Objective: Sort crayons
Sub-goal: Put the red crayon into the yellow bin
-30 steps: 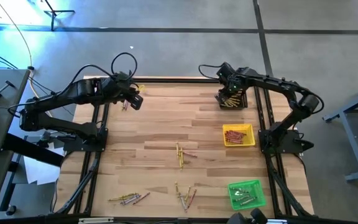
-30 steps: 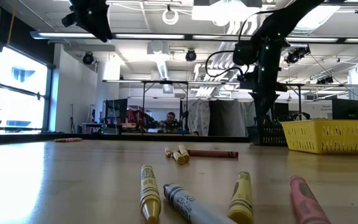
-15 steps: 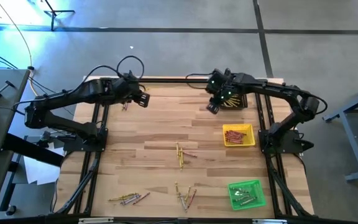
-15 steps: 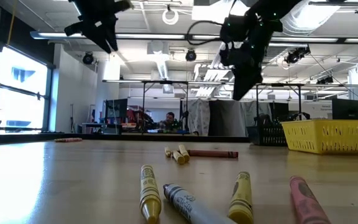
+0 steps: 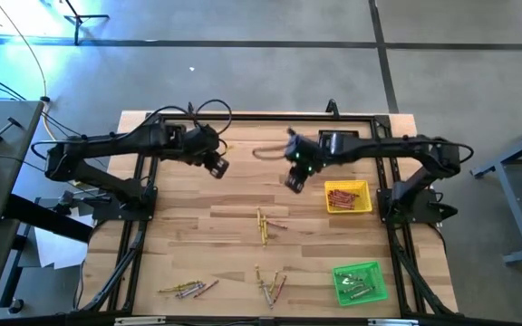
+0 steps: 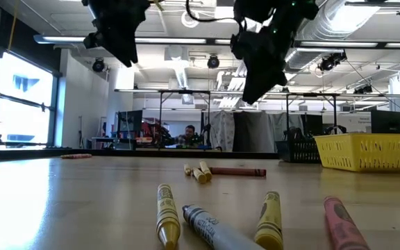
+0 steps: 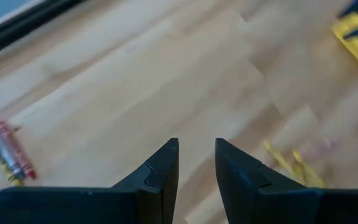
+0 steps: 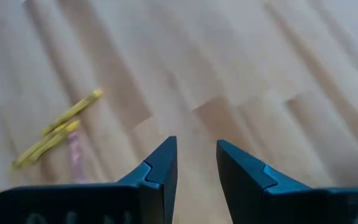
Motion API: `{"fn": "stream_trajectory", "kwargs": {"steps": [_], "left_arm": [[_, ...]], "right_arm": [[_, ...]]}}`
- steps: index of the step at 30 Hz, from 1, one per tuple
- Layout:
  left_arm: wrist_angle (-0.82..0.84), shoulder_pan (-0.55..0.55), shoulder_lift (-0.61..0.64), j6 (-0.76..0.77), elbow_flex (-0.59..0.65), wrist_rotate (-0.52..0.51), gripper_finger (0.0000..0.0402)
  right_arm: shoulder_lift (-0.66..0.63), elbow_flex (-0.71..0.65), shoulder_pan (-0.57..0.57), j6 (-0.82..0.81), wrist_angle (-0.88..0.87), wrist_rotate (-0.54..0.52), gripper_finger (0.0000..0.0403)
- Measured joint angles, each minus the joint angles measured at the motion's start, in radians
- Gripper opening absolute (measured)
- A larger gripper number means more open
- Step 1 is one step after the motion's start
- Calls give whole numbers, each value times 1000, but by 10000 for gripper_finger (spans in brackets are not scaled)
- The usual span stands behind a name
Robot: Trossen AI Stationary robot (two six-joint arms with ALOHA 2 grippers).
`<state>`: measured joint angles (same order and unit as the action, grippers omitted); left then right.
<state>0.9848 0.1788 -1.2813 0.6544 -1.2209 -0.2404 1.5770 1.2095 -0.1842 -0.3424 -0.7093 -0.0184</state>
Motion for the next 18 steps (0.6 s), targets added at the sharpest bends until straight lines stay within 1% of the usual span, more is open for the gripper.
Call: {"fn": "stream_trajectory", "kwargs": {"steps": [4,6,10,12,15,18], "left_arm": [[10,-32,21,-102,0,126,90],[13,-57,31,-136,0,160,90],[11,-107,46,-191,0,166,90],[8,-127,51,-204,0,166,90],[-5,-150,53,-220,0,161,90],[-7,-157,52,-247,0,157,90]], "right_arm": [[0,0,109,-25,2,16,98],[1,0,166,-64,14,21,98],[43,0,271,-170,73,18,98],[83,0,317,-226,112,-4,98],[152,0,359,-239,163,-6,98],[196,0,367,-210,194,1,98]]}}
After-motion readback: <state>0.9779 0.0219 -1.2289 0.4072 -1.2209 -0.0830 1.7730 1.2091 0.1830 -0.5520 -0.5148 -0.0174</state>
